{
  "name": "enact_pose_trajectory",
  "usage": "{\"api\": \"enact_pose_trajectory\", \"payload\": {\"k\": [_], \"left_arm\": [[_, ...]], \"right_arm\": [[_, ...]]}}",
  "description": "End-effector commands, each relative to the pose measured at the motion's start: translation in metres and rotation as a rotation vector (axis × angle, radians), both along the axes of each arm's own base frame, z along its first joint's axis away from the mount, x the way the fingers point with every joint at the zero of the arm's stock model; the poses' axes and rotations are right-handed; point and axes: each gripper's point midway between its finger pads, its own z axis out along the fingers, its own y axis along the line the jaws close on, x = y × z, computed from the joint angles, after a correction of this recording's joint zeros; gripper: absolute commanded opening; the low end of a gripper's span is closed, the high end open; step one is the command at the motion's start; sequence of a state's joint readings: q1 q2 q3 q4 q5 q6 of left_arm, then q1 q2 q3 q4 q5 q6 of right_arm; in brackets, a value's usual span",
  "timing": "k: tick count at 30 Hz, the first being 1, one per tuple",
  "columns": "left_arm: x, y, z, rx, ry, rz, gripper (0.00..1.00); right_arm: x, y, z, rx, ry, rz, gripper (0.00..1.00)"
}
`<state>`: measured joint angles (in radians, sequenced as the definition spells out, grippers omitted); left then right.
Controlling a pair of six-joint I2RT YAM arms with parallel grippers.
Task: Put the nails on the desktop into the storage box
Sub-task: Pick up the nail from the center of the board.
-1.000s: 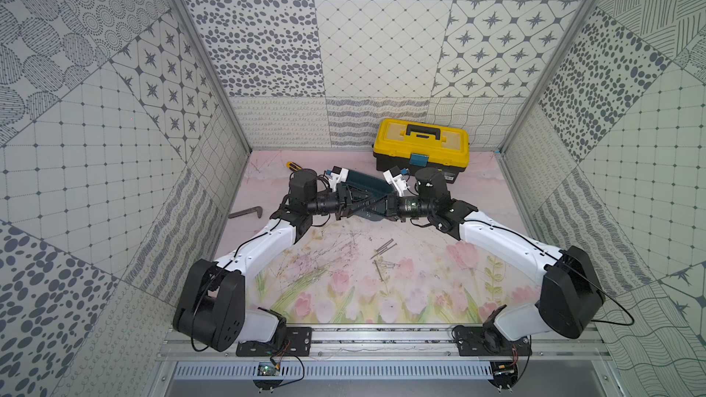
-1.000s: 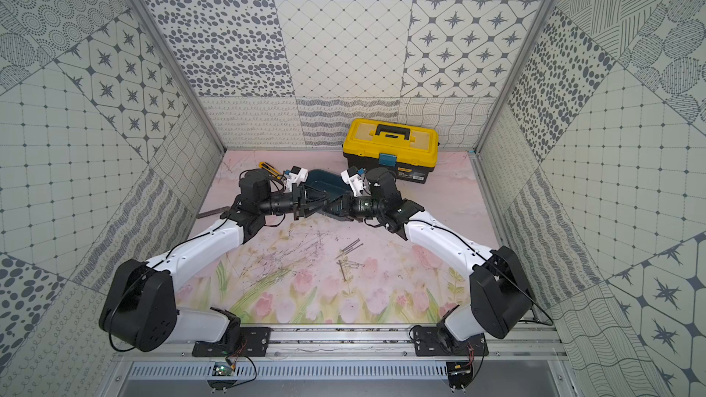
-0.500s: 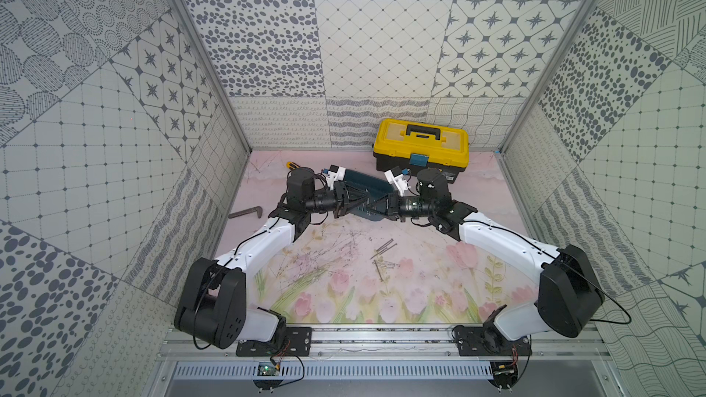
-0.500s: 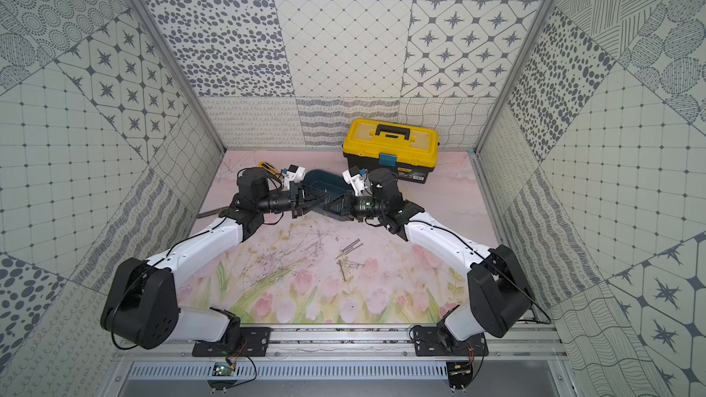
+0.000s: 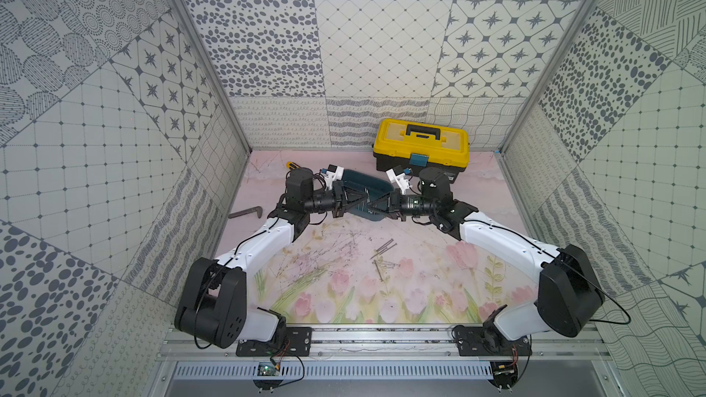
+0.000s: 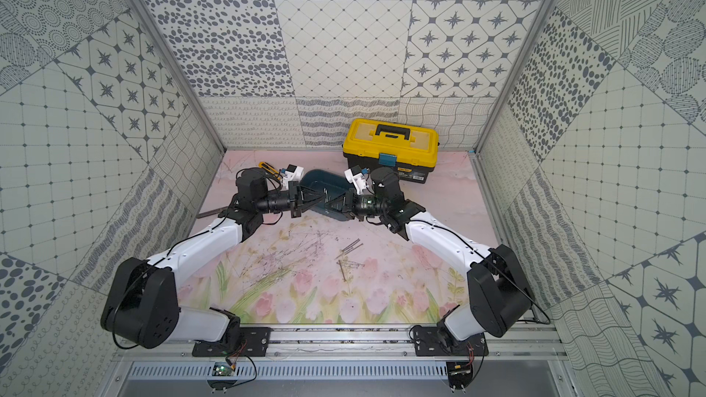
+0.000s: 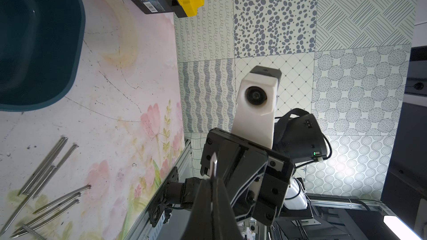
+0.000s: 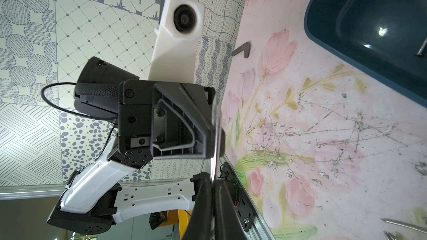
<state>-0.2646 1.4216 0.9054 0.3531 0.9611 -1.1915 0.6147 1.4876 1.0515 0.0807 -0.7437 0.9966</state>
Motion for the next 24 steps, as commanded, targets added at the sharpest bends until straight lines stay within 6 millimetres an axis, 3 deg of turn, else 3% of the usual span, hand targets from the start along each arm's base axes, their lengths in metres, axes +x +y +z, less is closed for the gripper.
{"api": "enact_pose_trajectory", "payload": {"k": [1, 14, 24], "left_arm": [[0.003, 0.003, 0.013, -0.034, -0.053, 0.0, 0.0], [0.012, -0.001, 0.016, -0.042, -0.075, -0.033, 0.0], [0.021, -0.004, 0.018, -0.019, -0.091, -0.058, 0.0]], "right_arm": [[0.008, -0.004, -0.016, -0.024, 0.0, -0.034, 0.0], [0.017, -0.015, -0.033, 0.01, 0.079, -0.114, 0.0], [0.021, -0.021, -0.033, -0.005, 0.087, -0.153, 0.0]]}}
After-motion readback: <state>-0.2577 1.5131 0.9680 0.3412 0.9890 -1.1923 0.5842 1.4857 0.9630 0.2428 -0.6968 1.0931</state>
